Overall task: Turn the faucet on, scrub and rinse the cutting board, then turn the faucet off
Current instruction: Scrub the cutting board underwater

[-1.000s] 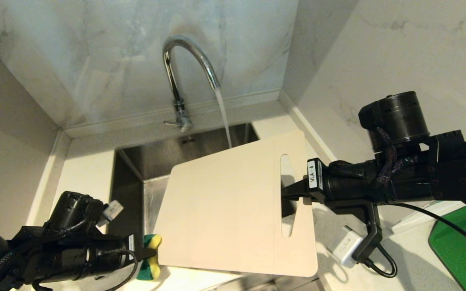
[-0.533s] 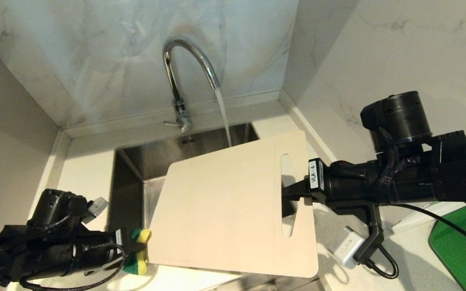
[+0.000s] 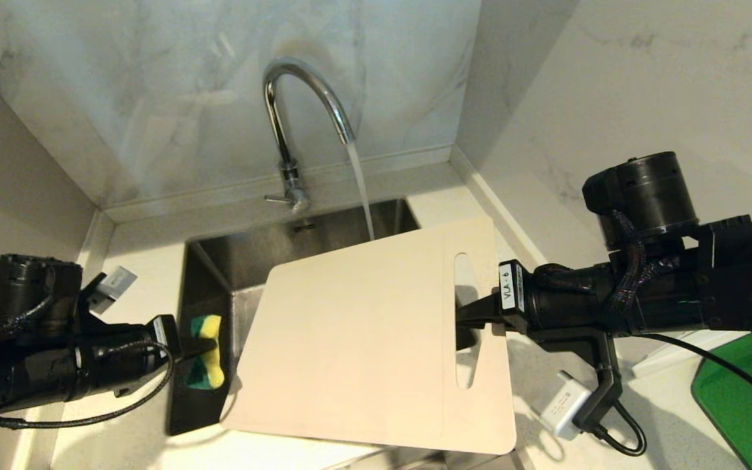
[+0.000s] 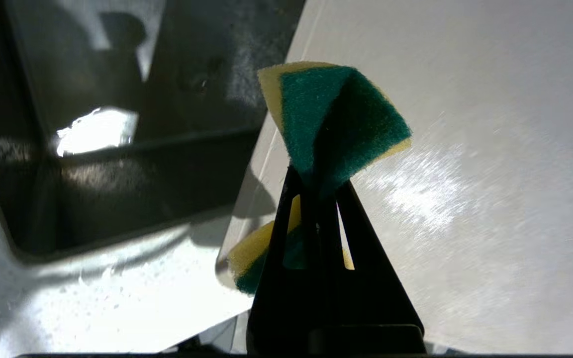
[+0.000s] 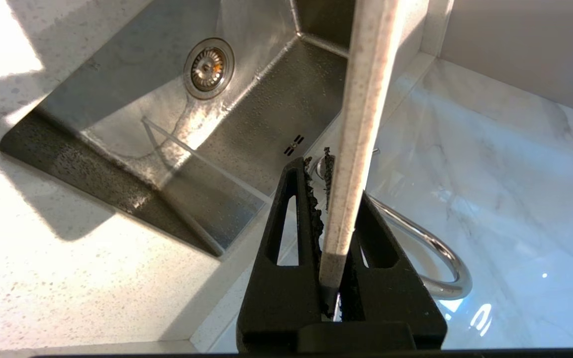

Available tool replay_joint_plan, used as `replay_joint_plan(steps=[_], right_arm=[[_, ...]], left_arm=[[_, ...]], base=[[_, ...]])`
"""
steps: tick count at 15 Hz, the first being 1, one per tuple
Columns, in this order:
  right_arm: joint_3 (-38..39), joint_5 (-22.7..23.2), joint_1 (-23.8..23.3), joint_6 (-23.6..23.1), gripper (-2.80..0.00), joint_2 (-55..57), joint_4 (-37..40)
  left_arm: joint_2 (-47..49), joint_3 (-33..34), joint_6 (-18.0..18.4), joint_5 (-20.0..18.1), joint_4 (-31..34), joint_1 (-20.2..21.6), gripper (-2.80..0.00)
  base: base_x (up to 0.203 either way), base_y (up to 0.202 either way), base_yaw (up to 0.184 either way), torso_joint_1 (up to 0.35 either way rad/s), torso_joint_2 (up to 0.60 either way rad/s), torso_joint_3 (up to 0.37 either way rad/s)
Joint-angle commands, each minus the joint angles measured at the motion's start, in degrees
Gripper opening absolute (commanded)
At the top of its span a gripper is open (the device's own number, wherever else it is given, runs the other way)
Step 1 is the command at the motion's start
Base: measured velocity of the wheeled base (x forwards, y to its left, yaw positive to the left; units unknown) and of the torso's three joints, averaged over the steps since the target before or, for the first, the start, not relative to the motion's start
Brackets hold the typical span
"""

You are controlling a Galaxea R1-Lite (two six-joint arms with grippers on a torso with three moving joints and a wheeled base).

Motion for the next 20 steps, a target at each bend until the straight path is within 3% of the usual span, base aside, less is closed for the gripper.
replay_joint_plan(steps=[1,7,20], right_arm=[[0.3,0.2,-0.1,-0.8,-2.8,-0.5,0.1],[1.9,0.2,-0.1,-0.4,-2.8,-2.1,0.0],[4.4,-0.2,-3.3,-0.5,-2.8,-2.0,0.0]], left_arm=[[-2.8,-3.7,-0.2,0.0,1.7,0.6,-2.8],[-3.1,-12.0,0.7,0.3,7.9,1.7,-2.8],[-0.7,-19.4,0.6,0.0,7.7,2.0,-2.8]], base=[[0.0,0.0,0.0,0.0,0.0,0.0],[0.0,0.0,0.0,0.0,0.0,0.0],[0.0,0.0,0.0,0.0,0.0,0.0]])
